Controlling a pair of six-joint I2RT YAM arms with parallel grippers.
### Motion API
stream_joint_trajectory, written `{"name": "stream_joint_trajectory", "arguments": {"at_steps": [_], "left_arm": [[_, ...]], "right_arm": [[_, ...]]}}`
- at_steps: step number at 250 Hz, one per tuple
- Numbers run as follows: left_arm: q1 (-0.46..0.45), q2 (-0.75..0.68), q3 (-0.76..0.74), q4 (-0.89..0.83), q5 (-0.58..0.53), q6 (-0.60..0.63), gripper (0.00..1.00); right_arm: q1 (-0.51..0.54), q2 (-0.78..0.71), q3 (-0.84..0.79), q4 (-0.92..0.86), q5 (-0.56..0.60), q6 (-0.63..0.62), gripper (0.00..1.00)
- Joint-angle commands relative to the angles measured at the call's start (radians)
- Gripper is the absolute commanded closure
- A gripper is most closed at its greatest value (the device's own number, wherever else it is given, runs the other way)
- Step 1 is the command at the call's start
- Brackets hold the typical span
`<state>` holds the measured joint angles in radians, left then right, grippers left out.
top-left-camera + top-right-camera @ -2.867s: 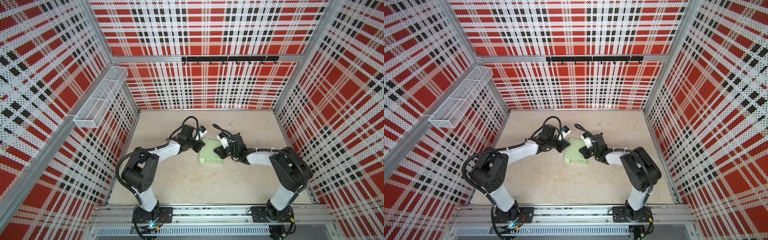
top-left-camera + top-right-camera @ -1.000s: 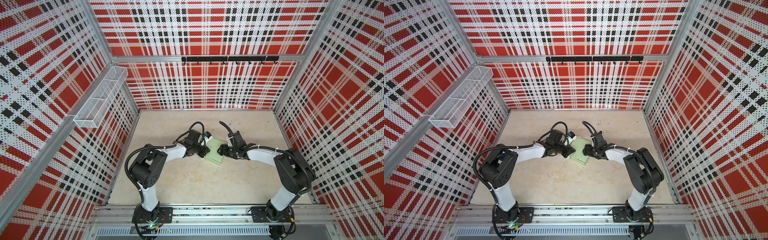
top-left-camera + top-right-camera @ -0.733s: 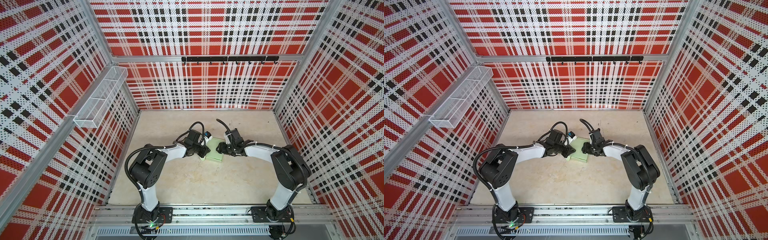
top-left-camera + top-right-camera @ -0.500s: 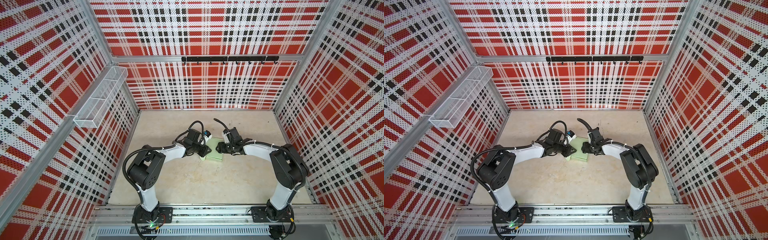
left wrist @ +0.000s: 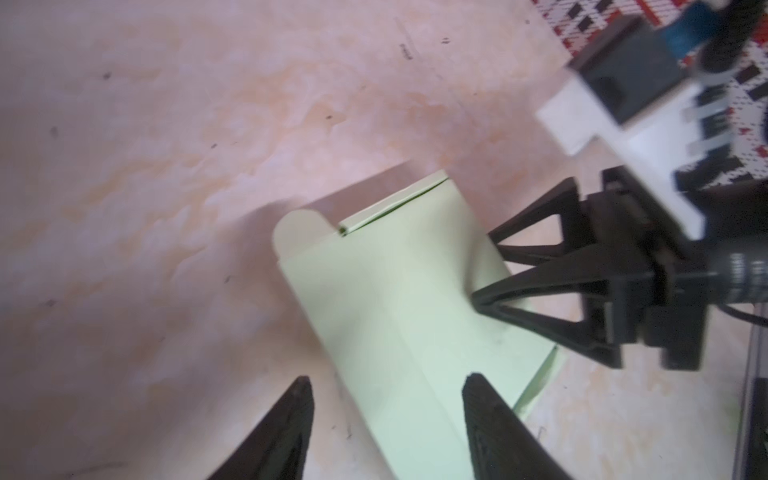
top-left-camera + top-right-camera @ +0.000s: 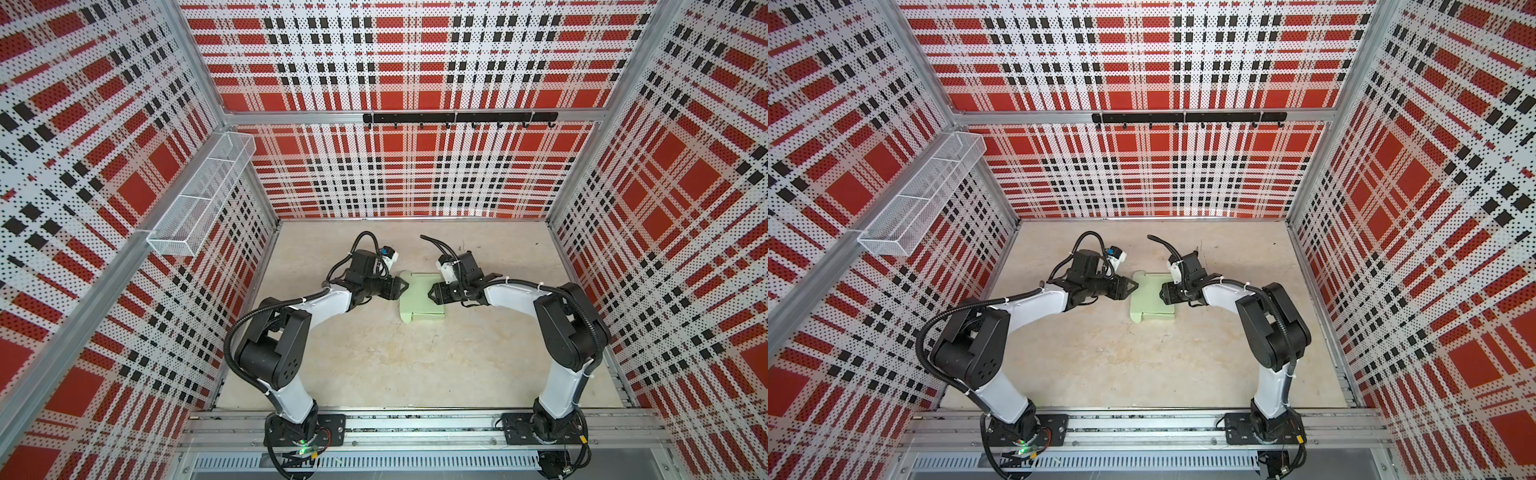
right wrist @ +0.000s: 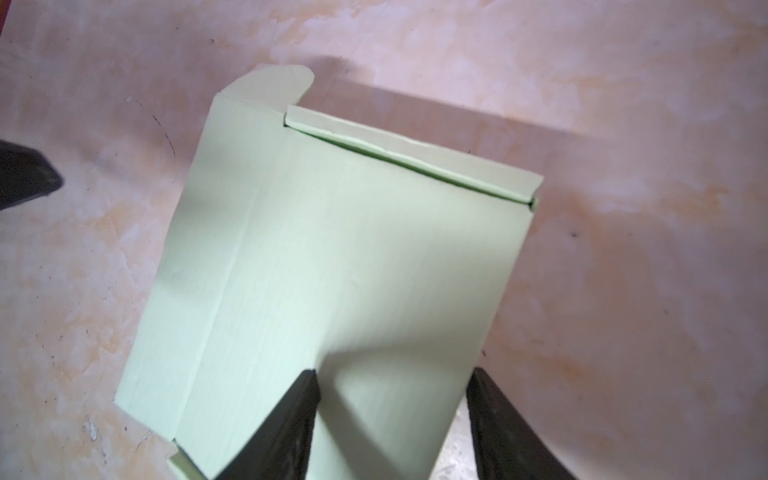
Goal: Fold the paper box
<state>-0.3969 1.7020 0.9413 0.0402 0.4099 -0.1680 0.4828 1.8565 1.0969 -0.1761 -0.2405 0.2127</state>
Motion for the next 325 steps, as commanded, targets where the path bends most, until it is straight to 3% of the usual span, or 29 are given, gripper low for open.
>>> {"name": "stream_joint_trajectory", "arguments": {"at_steps": [1, 19, 61, 153, 231, 276, 325], "left_arm": [[-0.003, 0.000, -0.035, 0.065, -0.056, -0.136, 0.29], [-0.005, 0.011, -0.041, 0.072, -0.063, -0.178, 0.24], [-0.025, 0.051, -0.040, 0.085, -0.047, -0.225, 0.24], [-0.027, 0.199, 0.028, 0.101, 0.009, -0.373, 0.42], [-0.062, 0.218, 0.044, 0.152, 0.085, -0.429, 0.40], [-0.066, 0.237, 0.058, 0.060, 0.000, -0.415, 0.41], [-0.066, 0.251, 0.055, 0.046, -0.023, -0.402, 0.45]], "right_arm": [[-0.004, 0.059, 0.009, -0.048, -0.004, -0.114, 0.41], [-0.004, 0.065, 0.025, -0.052, -0.015, -0.142, 0.42], [-0.006, 0.073, 0.045, -0.066, -0.013, -0.169, 0.42], [-0.013, 0.043, -0.002, 0.001, 0.010, -0.182, 0.39], [-0.021, 0.024, -0.010, -0.004, 0.021, -0.199, 0.37], [-0.021, 0.004, -0.007, -0.006, 0.022, -0.188, 0.34], [-0.021, -0.145, -0.052, 0.005, 0.064, -0.240, 0.28]]}}
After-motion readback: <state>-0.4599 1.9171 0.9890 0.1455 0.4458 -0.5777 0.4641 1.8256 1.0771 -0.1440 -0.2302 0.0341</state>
